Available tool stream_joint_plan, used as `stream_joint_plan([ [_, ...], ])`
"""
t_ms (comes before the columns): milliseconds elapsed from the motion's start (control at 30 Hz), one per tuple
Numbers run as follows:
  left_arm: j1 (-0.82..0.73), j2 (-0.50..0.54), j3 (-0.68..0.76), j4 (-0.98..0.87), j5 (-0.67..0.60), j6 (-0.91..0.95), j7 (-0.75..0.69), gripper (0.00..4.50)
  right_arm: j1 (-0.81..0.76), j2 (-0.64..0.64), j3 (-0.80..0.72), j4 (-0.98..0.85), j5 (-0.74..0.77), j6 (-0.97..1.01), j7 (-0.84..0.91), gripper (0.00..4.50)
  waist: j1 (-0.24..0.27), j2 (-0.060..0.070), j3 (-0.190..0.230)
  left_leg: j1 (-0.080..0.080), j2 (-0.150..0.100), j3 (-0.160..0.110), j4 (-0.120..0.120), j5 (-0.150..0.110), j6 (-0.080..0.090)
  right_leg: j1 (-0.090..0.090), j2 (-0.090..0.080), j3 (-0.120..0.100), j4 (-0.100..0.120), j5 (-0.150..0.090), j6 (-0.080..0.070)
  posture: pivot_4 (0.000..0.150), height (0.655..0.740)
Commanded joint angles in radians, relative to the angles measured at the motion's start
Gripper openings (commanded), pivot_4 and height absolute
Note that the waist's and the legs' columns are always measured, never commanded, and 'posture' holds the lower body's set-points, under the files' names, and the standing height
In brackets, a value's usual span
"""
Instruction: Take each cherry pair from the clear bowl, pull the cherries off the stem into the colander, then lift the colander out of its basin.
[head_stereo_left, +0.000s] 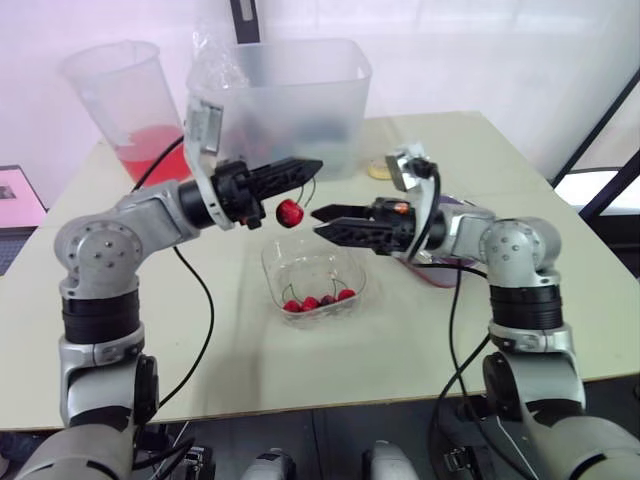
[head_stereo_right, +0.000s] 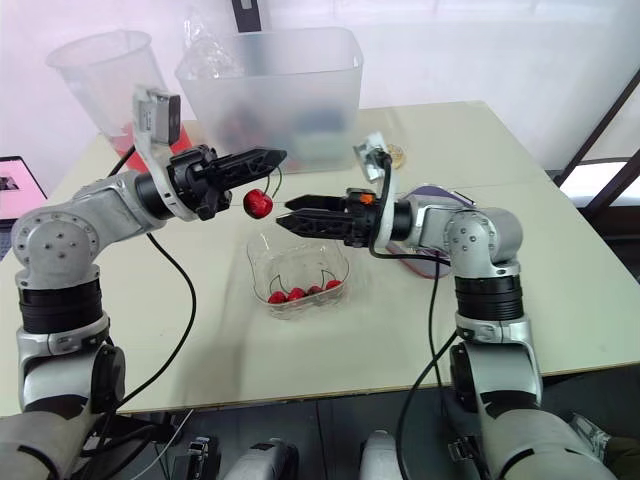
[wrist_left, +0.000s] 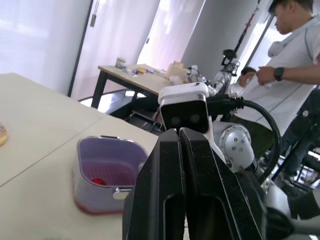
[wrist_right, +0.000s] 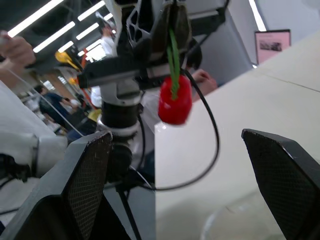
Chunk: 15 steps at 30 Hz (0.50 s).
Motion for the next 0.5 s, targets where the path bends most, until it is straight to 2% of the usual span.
stream_joint_plan([
  [33,-0.03,-0.004,0.011,-0.03,-0.014,-0.02,0.006,0.0,-0.009,0.056,-0.041,-0.028,0.054,-0.014,-0.08,4.48,-0.002,0.0,0.0,0.0,0.0,0.0,0.0,0.0,0.0,0.0,0.0,0.0,0.0,0.0,0.0,0.15,0.74],
  [267,-0.032,-0.01,0.002,-0.031,-0.016,-0.019,0.0,0.0,-0.01,0.124,-0.04,-0.038,0.094,-0.02,-0.169,4.48,-0.005,0.0,0.0,0.0,0.0,0.0,0.0,0.0,0.0,0.0,0.0,0.0,0.0,0.0,0.0,0.15,0.74],
  [300,-0.032,-0.009,0.0,-0.031,-0.016,-0.019,-0.002,0.0,-0.009,0.129,-0.038,-0.037,0.096,-0.023,-0.176,4.03,-0.005,0.0,0.0,0.0,0.0,0.0,0.0,0.0,0.0,0.0,0.0,0.0,0.0,0.0,0.0,0.15,0.74],
  [367,-0.032,-0.01,0.0,-0.033,-0.017,-0.019,-0.001,0.0,-0.007,0.134,-0.038,-0.037,0.102,-0.026,-0.189,3.63,-0.005,0.0,0.0,0.0,0.0,0.0,0.0,0.0,0.0,-0.001,0.0,0.0,0.0,0.0,0.0,0.15,0.74],
  [467,-0.034,-0.009,0.0,-0.03,-0.014,-0.021,-0.003,0.0,-0.007,0.129,-0.03,-0.034,0.099,-0.034,-0.194,2.21,-0.004,0.0,0.0,0.0,0.0,0.0,0.0,0.0,0.0,0.0,0.0,0.0,0.001,0.0,0.0,0.15,0.74],
  [500,-0.034,-0.008,0.0,-0.029,-0.014,-0.022,-0.004,0.0,-0.007,0.124,-0.026,-0.033,0.097,-0.036,-0.194,2.21,-0.004,0.0,0.0,0.0,0.0,0.0,0.0,0.0,0.0,0.0,0.0,0.0,0.001,0.0,0.0,0.15,0.74],
])
